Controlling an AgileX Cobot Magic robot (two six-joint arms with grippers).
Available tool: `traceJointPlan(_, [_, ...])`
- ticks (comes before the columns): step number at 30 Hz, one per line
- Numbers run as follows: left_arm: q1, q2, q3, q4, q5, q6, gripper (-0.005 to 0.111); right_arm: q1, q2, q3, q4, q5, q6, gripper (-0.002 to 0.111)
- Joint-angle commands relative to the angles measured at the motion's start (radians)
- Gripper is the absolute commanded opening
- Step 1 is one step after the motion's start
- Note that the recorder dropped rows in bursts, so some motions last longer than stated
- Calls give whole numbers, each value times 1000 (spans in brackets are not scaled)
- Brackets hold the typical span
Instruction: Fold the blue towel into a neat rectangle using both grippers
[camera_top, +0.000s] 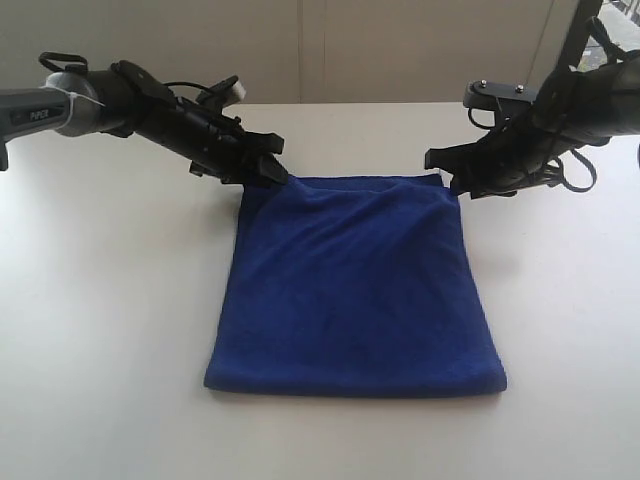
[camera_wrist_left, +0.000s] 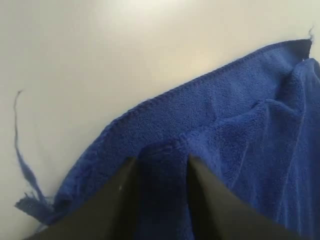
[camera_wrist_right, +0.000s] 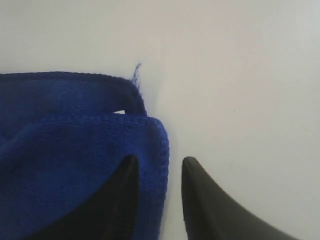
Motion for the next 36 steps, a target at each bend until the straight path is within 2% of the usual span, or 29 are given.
traceJointPlan(1, [4, 14, -4, -10, 26, 10, 39, -11, -1, -2, 0, -9, 0, 30])
traceJointPlan(5, [4, 14, -4, -10, 26, 13, 31, -11, -1, -2, 0, -9, 0, 30])
traceJointPlan(11, [4, 14, -4, -2, 20, 34, 0, -11, -1, -2, 0, -9, 0, 30])
traceJointPlan(22, [4, -47, -12, -4, 29, 107, 0, -11, 1, -2, 3, -52, 0, 30])
traceJointPlan(28, [4, -51, -17, -4, 39, 107, 0, -11, 37, -2, 36, -85, 0, 44])
traceJointPlan(36, [4, -51, -17, 5, 61, 129, 0, -11, 69, -2, 93, -129, 0, 45])
